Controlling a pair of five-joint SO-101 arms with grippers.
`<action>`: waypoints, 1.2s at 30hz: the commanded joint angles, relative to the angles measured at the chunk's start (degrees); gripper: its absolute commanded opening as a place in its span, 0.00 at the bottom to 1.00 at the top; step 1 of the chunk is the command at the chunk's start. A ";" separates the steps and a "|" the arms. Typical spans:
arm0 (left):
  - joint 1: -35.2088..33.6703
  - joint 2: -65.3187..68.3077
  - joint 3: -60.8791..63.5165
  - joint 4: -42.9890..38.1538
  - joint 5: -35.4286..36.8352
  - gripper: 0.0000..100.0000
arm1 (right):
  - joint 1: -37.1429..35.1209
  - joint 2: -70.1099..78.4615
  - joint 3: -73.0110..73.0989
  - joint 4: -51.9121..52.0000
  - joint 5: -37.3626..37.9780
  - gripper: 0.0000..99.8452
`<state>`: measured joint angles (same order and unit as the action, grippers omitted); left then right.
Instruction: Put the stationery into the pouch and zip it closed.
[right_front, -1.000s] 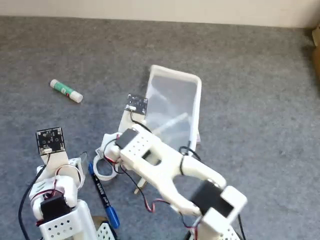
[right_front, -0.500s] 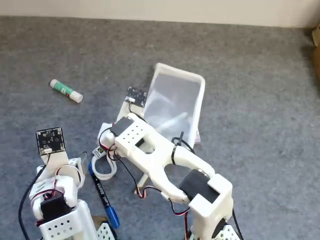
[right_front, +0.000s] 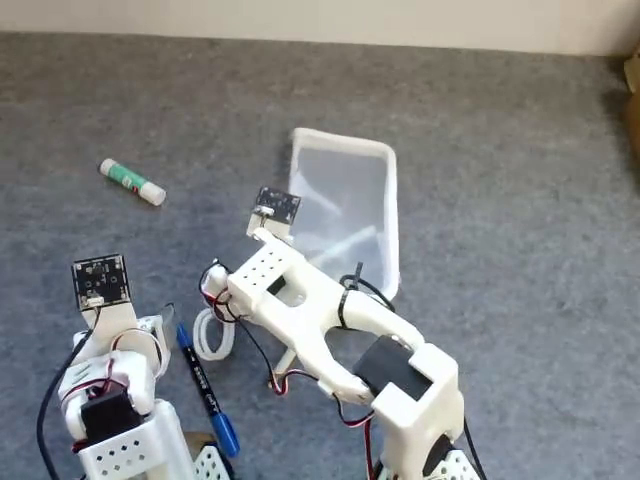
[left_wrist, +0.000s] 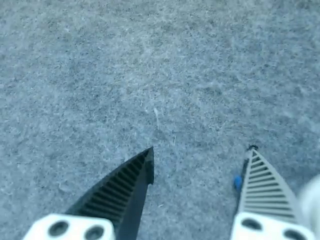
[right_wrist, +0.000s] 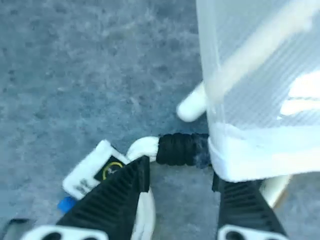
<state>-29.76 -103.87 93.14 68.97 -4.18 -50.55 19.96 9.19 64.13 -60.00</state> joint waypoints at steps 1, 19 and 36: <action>-0.57 -0.66 -2.95 -1.49 0.62 0.27 | 1.80 0.31 -0.13 5.49 0.09 0.21; -0.57 -0.66 -2.95 -1.49 0.62 0.27 | 4.18 0.04 -18.59 27.21 6.77 0.21; -0.57 -0.66 -2.95 -1.49 0.62 0.27 | 4.79 0.48 -18.15 12.26 -4.84 0.21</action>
<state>-29.76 -103.87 93.14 68.97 -4.18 -47.30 21.89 -6.73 77.58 -62.46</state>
